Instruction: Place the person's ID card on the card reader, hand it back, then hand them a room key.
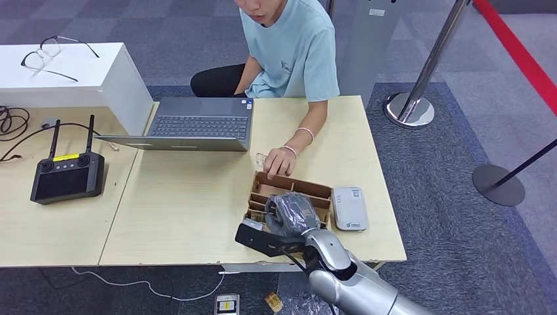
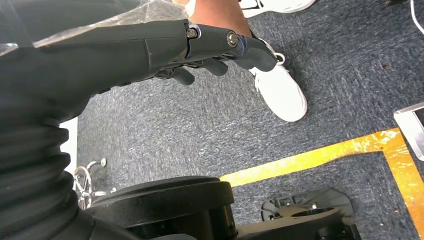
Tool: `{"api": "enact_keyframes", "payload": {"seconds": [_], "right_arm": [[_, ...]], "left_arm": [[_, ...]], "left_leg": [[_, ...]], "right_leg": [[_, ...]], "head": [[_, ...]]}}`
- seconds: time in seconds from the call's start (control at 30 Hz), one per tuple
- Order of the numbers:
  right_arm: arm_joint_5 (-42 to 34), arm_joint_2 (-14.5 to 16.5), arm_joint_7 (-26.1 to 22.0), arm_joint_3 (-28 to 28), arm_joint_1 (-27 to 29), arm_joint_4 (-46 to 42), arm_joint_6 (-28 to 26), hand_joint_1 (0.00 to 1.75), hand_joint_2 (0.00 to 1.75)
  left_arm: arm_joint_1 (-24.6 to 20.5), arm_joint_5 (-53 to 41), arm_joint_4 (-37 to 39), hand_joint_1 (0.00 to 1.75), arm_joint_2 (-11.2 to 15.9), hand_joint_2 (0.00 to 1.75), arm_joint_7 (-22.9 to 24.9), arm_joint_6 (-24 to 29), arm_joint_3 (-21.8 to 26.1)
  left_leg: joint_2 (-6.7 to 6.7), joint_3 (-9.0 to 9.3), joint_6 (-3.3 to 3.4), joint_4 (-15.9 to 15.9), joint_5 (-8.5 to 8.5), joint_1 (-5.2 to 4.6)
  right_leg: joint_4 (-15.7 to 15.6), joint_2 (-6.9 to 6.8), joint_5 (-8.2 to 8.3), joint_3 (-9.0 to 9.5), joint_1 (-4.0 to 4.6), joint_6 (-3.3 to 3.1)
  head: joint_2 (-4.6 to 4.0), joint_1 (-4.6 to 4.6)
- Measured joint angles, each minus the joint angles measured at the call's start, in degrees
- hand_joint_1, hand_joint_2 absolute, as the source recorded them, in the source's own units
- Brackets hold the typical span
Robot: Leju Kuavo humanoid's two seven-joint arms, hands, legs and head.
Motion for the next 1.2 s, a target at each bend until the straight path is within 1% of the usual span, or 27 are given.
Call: {"api": "enact_keyframes", "payload": {"seconds": [0.37,0.77,1.0,1.2], "right_arm": [[2.9,-0.9,1.9,-1.9,-4.6,-4.2,0.3,1.75,1.75],[3.9,-2.4,3.0,-4.0,-9.7,-8.3,0.8,1.75,1.75],[3.9,-2.9,3.6,-4.6,-10.9,-8.7,0.4,1.75,1.75],[2.4,-3.7,3.9,-5.3,-13.3,-7.9,0.6,1.75,1.75]], "left_arm": [[0.0,0.0,0.0,0.0,0.0,1.75,-1.5,0.5,0.0],[0.0,0.0,0.0,0.0,0.0,1.75,-2.9,1.4,0.0],[0.0,-0.2,0.0,0.0,0.0,1.75,-3.4,1.7,0.0],[0.0,-0.8,0.0,0.0,0.0,1.75,-3.7,1.7,-0.1]], "left_leg": [[0.0,-0.07,0.0,0.0,0.0,0.0],[-0.01,-0.13,0.0,0.0,-0.01,0.0],[-0.01,-0.14,0.0,0.0,-0.01,0.0],[-0.01,-0.18,0.0,0.0,-0.01,0.0]], "right_leg": [[0.0,0.0,0.0,-0.08,0.0,0.0],[0.0,0.0,0.0,-0.14,0.0,0.0],[0.0,0.0,0.0,-0.15,0.0,0.0],[0.0,0.0,0.0,-0.18,0.0,0.0]], "head": [[0.0,0.0],[0.0,0.0],[0.0,0.01],[0.0,0.01]]}}
